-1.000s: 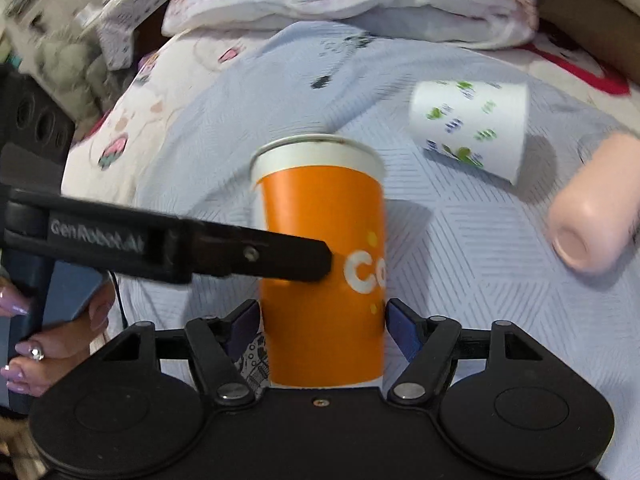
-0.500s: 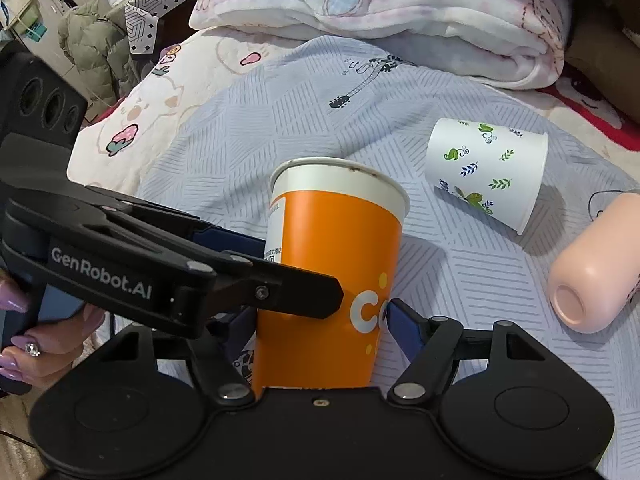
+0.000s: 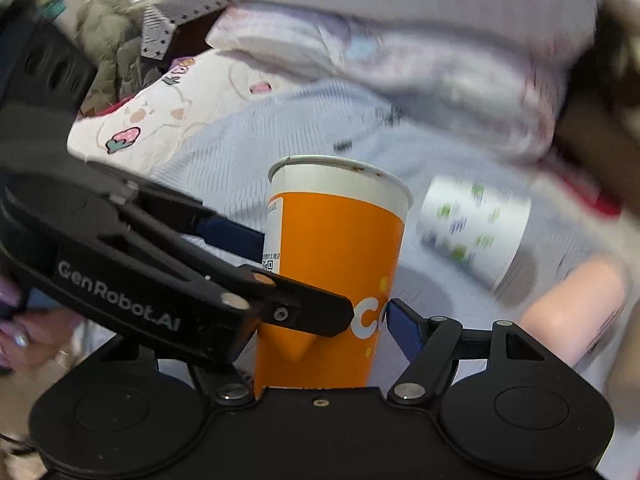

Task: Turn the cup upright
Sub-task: 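Lift the orange cup upright with the right gripper and carry it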

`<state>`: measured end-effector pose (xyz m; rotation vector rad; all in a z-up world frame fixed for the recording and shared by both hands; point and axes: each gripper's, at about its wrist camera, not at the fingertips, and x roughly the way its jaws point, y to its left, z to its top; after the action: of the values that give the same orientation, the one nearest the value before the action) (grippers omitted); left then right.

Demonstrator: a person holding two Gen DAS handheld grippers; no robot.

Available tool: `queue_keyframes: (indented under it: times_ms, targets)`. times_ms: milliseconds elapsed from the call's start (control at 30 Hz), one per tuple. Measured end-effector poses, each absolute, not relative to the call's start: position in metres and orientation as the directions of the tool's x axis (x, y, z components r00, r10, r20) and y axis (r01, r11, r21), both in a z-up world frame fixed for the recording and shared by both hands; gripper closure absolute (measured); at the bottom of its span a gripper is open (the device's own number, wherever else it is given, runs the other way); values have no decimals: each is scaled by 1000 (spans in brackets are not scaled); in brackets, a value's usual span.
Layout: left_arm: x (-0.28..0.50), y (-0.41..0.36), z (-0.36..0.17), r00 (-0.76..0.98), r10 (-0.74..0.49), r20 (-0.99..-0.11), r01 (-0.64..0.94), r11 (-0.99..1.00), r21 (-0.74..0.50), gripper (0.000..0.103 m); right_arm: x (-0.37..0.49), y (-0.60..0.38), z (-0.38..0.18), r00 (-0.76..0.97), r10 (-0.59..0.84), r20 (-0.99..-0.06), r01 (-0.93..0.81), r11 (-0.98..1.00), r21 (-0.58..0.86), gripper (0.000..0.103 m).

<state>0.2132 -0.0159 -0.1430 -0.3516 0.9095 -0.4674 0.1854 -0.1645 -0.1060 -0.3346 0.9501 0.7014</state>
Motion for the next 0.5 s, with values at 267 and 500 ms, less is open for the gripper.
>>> queue_keyframes:
  times_ms: [267,500]
  targets:
    - [216,-7,-135,603,-538,-589,292,836,-464,35,175,-160,-110,566,387,-728,-676,724,-141,27]
    - [220,-19,-135,645,-534,-547,344,842,-416,36,177,-169,-120,648,396,-650,-650,732,-203,27]
